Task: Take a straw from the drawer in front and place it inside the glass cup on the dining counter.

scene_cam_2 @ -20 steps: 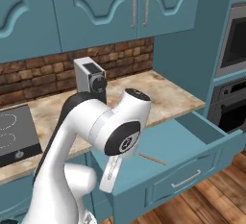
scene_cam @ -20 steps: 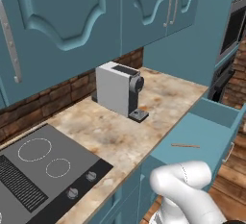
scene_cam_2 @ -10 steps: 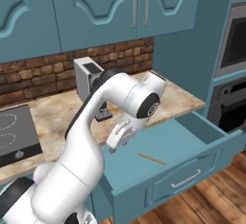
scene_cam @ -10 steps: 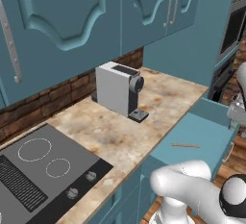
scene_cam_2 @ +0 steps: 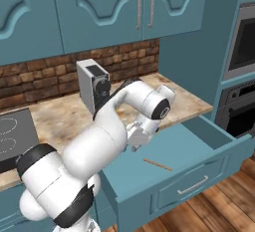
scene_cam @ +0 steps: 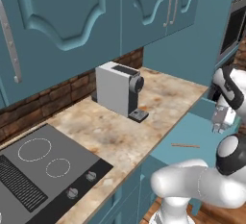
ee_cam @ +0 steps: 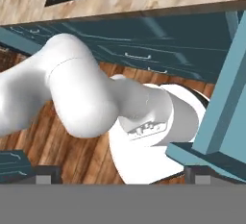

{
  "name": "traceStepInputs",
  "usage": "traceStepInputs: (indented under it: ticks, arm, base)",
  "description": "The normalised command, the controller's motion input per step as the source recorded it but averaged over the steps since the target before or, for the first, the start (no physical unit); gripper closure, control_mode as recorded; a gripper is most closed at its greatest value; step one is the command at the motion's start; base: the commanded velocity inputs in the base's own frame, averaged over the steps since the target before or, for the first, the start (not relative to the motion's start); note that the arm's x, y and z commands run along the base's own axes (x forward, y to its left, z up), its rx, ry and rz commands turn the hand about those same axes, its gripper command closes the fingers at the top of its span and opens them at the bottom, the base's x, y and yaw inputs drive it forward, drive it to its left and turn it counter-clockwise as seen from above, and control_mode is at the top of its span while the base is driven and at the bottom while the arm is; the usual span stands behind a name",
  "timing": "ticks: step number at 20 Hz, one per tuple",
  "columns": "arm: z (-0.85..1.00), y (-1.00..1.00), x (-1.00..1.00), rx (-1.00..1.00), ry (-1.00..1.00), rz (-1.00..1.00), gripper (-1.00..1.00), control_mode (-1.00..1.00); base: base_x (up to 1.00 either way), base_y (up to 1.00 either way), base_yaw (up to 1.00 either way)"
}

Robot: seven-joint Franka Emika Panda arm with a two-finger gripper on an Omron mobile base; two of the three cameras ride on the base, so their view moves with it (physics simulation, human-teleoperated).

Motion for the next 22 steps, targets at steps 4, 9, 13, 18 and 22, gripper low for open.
traceStepInputs:
  ticks: [4, 9, 13, 18, 22]
  arm:
    - [-0.75, 0.00, 0.86, -0.12, 0.00, 0.01, -1.00, -1.00]
    - [-0.58, -0.01, 0.35, -0.07, -0.03, 0.15, -1.00, -1.00]
    - [-0.49, -0.12, 0.14, -0.02, -0.09, 0.19, -1.00, -1.00]
    - [-0.16, -0.22, 0.21, 0.00, -0.14, 0.16, -1.00, -1.00]
    - [-0.42, -0.16, 0.08, 0.00, -0.19, 0.08, -1.00, -1.00]
  base:
    - [0.00, 0.00, 0.00]
    - [0.00, 0.00, 0.00]
    - [0.00, 0.00, 0.00]
    - [0.00, 0.00, 0.00]
    - [0.00, 0.00, 0.00]
